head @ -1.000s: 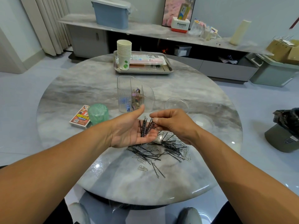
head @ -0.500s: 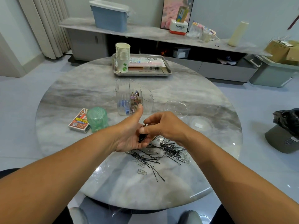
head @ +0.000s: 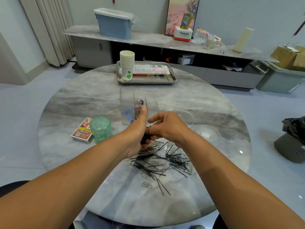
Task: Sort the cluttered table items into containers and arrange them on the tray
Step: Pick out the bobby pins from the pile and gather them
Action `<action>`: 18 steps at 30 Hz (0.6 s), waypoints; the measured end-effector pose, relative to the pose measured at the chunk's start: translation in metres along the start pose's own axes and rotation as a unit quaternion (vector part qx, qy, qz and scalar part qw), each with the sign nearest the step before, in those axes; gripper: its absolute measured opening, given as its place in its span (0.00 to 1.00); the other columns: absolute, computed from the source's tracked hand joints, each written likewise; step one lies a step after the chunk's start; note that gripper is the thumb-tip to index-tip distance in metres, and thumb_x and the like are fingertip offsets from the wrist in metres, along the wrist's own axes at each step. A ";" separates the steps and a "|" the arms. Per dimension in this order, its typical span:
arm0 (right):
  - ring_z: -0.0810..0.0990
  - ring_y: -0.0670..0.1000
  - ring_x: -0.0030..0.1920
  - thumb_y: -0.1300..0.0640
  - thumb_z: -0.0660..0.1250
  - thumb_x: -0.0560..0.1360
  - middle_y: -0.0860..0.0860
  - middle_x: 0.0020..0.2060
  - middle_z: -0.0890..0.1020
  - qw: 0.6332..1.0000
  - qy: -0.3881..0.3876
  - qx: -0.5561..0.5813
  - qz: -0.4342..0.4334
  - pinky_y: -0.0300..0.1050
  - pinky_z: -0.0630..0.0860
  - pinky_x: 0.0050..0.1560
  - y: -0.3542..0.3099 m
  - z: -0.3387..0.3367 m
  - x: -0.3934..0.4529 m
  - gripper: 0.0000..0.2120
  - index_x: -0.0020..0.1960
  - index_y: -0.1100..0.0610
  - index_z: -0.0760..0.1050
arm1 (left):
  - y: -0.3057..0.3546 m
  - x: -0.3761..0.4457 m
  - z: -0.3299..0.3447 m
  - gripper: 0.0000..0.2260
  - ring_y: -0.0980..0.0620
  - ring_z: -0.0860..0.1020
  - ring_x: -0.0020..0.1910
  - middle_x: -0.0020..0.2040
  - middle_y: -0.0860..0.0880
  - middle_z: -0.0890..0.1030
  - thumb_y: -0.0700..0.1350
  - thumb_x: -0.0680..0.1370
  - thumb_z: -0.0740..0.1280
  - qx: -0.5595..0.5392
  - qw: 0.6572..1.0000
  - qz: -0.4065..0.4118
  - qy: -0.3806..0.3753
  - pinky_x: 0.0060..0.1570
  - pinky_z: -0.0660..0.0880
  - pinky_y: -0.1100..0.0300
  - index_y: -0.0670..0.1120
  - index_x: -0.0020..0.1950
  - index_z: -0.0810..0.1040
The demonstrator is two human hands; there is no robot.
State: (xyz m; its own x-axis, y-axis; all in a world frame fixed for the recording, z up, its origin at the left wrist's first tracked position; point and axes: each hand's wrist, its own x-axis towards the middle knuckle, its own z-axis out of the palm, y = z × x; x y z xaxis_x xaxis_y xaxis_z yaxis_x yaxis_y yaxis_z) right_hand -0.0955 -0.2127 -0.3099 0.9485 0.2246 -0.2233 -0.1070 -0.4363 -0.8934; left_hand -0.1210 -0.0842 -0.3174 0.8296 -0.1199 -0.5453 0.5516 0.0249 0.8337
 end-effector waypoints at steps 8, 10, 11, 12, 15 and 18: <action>0.86 0.56 0.39 0.67 0.75 0.73 0.57 0.38 0.87 0.995 -0.061 -0.042 -0.062 0.47 0.85 0.48 -0.011 0.005 0.006 0.04 0.47 0.62 0.85 | 0.005 0.006 -0.013 0.39 0.53 0.62 0.29 0.31 0.48 0.70 0.78 0.73 0.41 0.027 1.000 0.002 0.000 0.28 0.59 0.61 0.47 0.40 0.74; 0.86 0.54 0.37 0.67 0.76 0.73 0.56 0.37 0.87 0.996 -0.070 -0.043 -0.039 0.44 0.85 0.45 -0.011 0.002 0.009 0.03 0.47 0.64 0.85 | 0.006 0.006 -0.014 0.40 0.53 0.63 0.30 0.33 0.47 0.71 0.79 0.72 0.41 0.049 0.999 0.007 -0.014 0.29 0.59 0.60 0.46 0.43 0.74; 0.85 0.53 0.35 0.67 0.76 0.73 0.54 0.35 0.87 0.996 -0.073 -0.039 -0.030 0.43 0.85 0.44 -0.010 0.001 0.010 0.04 0.47 0.65 0.84 | 0.006 0.006 -0.014 0.41 0.53 0.63 0.30 0.34 0.47 0.71 0.79 0.72 0.41 0.062 0.998 0.014 -0.019 0.29 0.60 0.60 0.46 0.46 0.75; 0.84 0.52 0.34 0.67 0.76 0.72 0.53 0.34 0.86 0.996 -0.074 -0.038 -0.025 0.44 0.85 0.44 -0.010 0.000 0.011 0.04 0.47 0.67 0.84 | 0.006 0.006 -0.014 0.41 0.53 0.63 0.31 0.34 0.47 0.72 0.79 0.72 0.41 0.072 0.997 0.020 -0.026 0.30 0.60 0.60 0.46 0.47 0.76; 0.82 0.56 0.34 0.68 0.76 0.72 0.63 0.35 0.85 0.997 -0.068 -0.036 -0.022 0.51 0.82 0.45 -0.011 -0.003 0.013 0.05 0.46 0.69 0.82 | 0.007 0.008 -0.011 0.41 0.53 0.65 0.32 0.34 0.47 0.75 0.79 0.73 0.42 0.055 0.997 0.023 -0.039 0.32 0.61 0.59 0.46 0.51 0.77; 0.85 0.57 0.35 0.69 0.77 0.71 0.63 0.36 0.85 0.999 -0.038 -0.002 -0.006 0.49 0.85 0.46 -0.016 -0.016 0.018 0.07 0.46 0.70 0.82 | 0.015 0.012 -0.013 0.40 0.51 0.74 0.34 0.38 0.46 0.80 0.76 0.76 0.47 -0.072 0.997 0.020 -0.032 0.34 0.71 0.58 0.43 0.65 0.71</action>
State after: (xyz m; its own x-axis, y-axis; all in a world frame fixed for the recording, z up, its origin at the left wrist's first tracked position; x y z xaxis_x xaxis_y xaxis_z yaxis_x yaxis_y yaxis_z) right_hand -0.0723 -0.2152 -0.2933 0.9244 0.2949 -0.2417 -0.0943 -0.4374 -0.8943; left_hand -0.1021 -0.0728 -0.3125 0.8460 -0.1787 -0.5023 0.5296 0.1721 0.8306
